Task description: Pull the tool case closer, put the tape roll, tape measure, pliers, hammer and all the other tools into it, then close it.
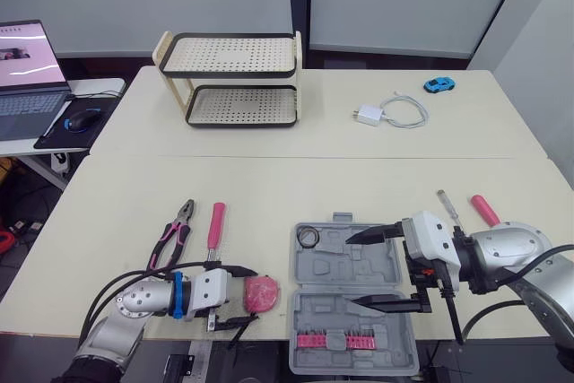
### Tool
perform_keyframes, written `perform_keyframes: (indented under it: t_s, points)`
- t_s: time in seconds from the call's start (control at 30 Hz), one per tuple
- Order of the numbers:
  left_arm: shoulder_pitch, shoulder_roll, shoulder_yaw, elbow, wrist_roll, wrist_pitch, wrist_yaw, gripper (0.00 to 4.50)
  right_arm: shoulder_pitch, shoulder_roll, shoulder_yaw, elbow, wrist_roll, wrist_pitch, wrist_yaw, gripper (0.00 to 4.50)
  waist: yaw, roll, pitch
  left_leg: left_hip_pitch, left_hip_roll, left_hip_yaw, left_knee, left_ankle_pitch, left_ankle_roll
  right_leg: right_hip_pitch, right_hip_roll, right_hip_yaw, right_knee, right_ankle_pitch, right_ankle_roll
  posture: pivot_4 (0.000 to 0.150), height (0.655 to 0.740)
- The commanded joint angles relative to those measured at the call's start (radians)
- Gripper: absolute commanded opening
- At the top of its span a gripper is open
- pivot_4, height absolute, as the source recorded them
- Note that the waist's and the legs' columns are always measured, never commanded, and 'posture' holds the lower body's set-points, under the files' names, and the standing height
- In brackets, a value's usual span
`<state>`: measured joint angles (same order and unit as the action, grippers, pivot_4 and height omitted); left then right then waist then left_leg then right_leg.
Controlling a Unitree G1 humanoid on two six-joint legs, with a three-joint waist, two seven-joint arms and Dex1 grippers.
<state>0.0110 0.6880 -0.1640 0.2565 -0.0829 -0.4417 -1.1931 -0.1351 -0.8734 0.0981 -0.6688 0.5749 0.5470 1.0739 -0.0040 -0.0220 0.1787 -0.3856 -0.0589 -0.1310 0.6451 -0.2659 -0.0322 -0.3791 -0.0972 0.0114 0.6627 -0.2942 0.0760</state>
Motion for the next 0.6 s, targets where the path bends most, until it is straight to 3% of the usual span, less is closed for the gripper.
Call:
perform_keyframes:
  t_s: [0.03, 0.33, 0.6]
  points:
    - [-0.012, 0.000, -0.012, 0.058, 0.023, -0.042, 0.016, 3.21, -0.018, -0.001, -0.020, -0.041, 0.033, 0.009, -0.006, 4.50, 0.000, 0.001, -0.001, 0.000, 0.000, 0.000, 0.000, 0.000, 0.000, 0.000, 0.000, 0.000, 0.000, 0.000, 0.000, 0.150, 0.7400]
    - [-0.016, -0.004, -0.013, 0.097, -0.015, -0.084, 0.000, 3.21, -0.030, -0.001, -0.014, -0.050, 0.049, 0.031, -0.018, 4.50, 0.000, 0.002, -0.001, 0.005, 0.000, -0.001, 0.000, 0.000, 0.000, 0.005, 0.000, -0.001, 0.000, 0.000, 0.000, 0.150, 0.7400]
    - [0.007, 0.149, 0.059, -0.246, -0.186, 0.119, -0.076, 3.21, -0.004, -0.032, -0.090, -0.008, 0.131, 0.137, -0.038, 4.50, -0.002, 0.002, -0.001, 0.004, 0.001, -0.001, 0.000, 0.000, 0.000, 0.004, 0.001, 0.000, 0.000, 0.000, 0.000, 0.150, 0.7400]
